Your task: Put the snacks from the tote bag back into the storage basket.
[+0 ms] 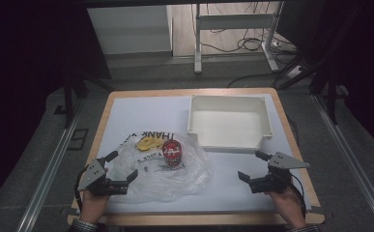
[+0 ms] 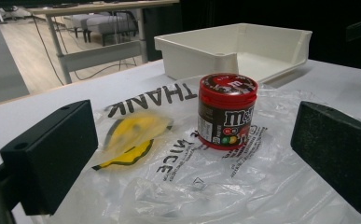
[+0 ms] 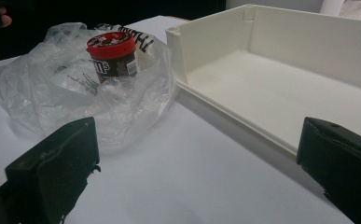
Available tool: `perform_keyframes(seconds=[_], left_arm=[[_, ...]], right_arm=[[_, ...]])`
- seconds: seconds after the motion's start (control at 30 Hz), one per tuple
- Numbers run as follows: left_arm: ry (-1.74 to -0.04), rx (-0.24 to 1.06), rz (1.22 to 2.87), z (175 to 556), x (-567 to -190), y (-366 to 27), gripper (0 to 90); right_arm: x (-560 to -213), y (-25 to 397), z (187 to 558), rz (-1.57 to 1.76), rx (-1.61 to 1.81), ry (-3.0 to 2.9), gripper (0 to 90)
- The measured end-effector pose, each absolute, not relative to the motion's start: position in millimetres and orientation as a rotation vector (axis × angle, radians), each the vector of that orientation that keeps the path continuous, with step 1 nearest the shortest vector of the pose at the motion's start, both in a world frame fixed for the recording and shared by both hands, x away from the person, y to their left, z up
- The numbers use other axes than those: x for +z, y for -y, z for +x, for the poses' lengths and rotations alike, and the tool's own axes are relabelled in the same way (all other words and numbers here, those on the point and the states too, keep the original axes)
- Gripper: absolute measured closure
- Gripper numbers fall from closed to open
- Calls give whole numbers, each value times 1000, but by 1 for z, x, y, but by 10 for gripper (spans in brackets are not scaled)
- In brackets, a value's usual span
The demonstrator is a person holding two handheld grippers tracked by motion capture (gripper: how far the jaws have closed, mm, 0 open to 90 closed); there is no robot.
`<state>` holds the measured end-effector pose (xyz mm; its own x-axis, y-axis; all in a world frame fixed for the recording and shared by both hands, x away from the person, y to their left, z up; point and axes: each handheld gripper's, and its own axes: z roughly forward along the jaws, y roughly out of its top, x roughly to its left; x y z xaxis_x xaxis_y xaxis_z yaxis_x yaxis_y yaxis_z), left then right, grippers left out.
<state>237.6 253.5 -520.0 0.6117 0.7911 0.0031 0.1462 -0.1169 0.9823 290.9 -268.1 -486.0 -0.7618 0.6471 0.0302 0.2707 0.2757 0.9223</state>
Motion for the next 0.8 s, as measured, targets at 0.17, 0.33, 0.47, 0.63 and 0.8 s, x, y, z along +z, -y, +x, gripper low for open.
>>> perform_keyframes(seconds=[0.17,0.33,0.47,0.63,0.8], left_arm=[[-794,660,1626,238,-520,-253,4],[-794,659,1627,238,-520,-253,4],[-794,659,1630,238,-520,-253,4],[-793,662,1636,238,-521,-252,4],[-793,664,1639,238,-521,-252,4]], right_arm=[[-485,265,292,832,1465,-2221,0],[-484,260,293,821,1485,-2238,0],[-485,254,291,804,1468,-2250,0],[-487,247,291,778,1464,-2286,0],[-487,241,292,757,1452,-2304,7]])
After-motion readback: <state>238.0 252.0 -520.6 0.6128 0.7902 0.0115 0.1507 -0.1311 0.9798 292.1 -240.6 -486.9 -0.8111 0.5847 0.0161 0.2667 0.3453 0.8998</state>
